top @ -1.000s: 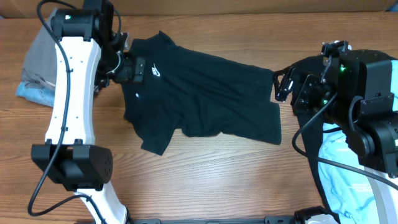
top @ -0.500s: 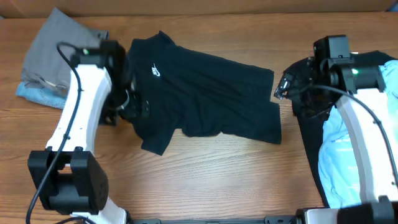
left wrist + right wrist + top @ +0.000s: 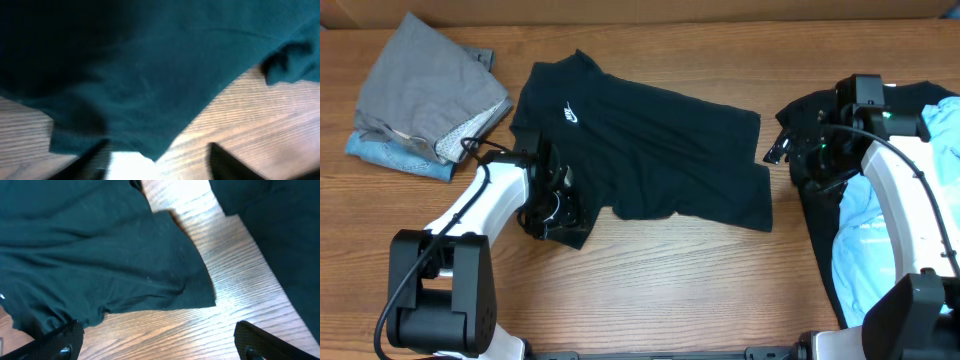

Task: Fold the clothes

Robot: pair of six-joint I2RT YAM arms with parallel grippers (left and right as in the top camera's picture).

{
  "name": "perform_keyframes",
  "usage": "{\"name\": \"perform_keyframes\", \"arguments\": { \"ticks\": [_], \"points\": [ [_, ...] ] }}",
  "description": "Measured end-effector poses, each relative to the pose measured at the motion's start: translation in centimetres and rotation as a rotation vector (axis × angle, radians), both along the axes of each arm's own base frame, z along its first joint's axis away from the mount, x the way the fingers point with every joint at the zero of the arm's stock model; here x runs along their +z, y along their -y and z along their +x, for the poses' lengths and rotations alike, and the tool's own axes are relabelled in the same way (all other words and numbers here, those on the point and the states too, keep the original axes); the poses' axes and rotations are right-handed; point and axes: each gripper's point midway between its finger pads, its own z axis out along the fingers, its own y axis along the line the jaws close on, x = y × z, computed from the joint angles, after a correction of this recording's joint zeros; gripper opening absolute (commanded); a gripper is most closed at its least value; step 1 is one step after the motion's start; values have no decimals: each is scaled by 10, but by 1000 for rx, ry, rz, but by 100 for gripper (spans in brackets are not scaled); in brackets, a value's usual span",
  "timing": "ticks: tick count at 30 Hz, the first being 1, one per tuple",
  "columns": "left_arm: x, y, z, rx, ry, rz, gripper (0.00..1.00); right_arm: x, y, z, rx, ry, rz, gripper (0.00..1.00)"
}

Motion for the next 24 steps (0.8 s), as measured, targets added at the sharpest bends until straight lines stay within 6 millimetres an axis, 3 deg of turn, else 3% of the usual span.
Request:
{"name": "perform_keyframes", "arguments": {
  "ticks": [3,7,9,14,22,24],
  "points": [
    [-7,-6,4,22,22,38,45,-13,-2,-4,2,-11,13,100],
    [-15,-12,-1,29,14,73,27,-27,-4,-6,-5,-16,24,100],
    [-19,-15,-9,34,-9,88,4,-33,-5,-8,-10,-22,28,100],
    [-23,-30,-32,38,-93,161,4,-45,-5,-14,-17,-38,32,98],
    [-19,-78,-49,186,-198,220,4,-90,-8,-55,-49,-159,42,73],
    [-16,-90,-49,235,-209,218,4,-102,-9,-60,-56,-160,44,73]
  ]
}}
